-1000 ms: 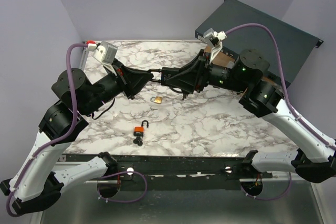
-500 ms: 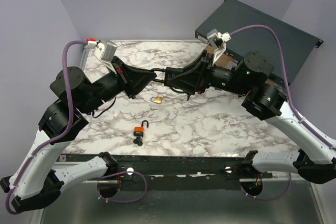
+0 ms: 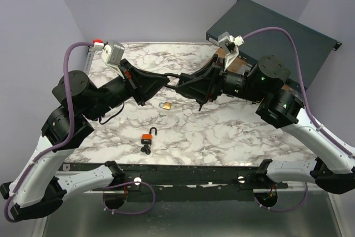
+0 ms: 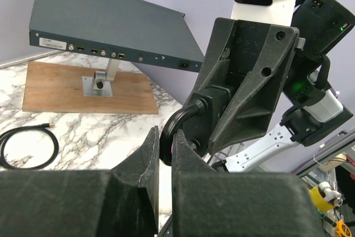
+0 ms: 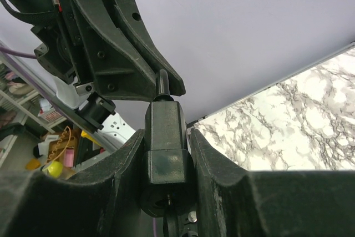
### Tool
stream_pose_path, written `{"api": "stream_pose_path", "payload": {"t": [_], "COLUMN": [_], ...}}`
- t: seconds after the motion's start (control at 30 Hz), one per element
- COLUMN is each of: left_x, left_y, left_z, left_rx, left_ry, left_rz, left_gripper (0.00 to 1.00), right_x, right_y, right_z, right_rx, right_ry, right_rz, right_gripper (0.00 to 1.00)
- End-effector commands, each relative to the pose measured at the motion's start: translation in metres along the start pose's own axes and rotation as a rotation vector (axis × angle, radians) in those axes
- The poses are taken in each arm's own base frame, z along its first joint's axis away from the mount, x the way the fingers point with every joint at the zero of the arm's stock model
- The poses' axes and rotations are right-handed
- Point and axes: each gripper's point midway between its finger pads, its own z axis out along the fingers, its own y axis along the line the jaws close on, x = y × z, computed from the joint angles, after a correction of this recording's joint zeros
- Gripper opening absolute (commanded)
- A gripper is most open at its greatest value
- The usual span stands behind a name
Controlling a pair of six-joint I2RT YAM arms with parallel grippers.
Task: Lock with the key
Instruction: Lock the lock.
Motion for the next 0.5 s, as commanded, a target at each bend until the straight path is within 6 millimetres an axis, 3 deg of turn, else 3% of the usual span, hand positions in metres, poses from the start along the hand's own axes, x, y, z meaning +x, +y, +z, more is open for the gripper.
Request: {"api": "stream_pose_path", "payload": {"t": [0.0, 0.1, 0.27, 0.47], "left_x": [0.046, 0.043, 0.030, 0.045], "left_y": [-0.089, -0.076, -0.037, -0.003], "left_z": [0.006, 0.007, 0.008, 0.015], "left_rx": [0.469, 0.381, 0.141, -0.026], "left_ry": [0.241, 0.210, 0.127, 0.181], "left_rz": [-0.138, -0.134, -0.100, -0.050], "left_gripper": [0.00, 0.00, 0.00, 0.00], "right_x": [0.057, 0.052, 0.039, 0.032], "right_y": [-0.046, -0.046, -0.036, -0.029], "right_z": [0.045, 0.042, 0.033, 0.028], "right_rx": [0.109, 0.120, 0.101, 0.082], "right_ry": [0.121, 0.108, 0.072, 0.070], "right_rz": [0.023, 0.015, 0.000, -0.028], "right_gripper": [0.01, 0.01, 0.01, 0.01]}}
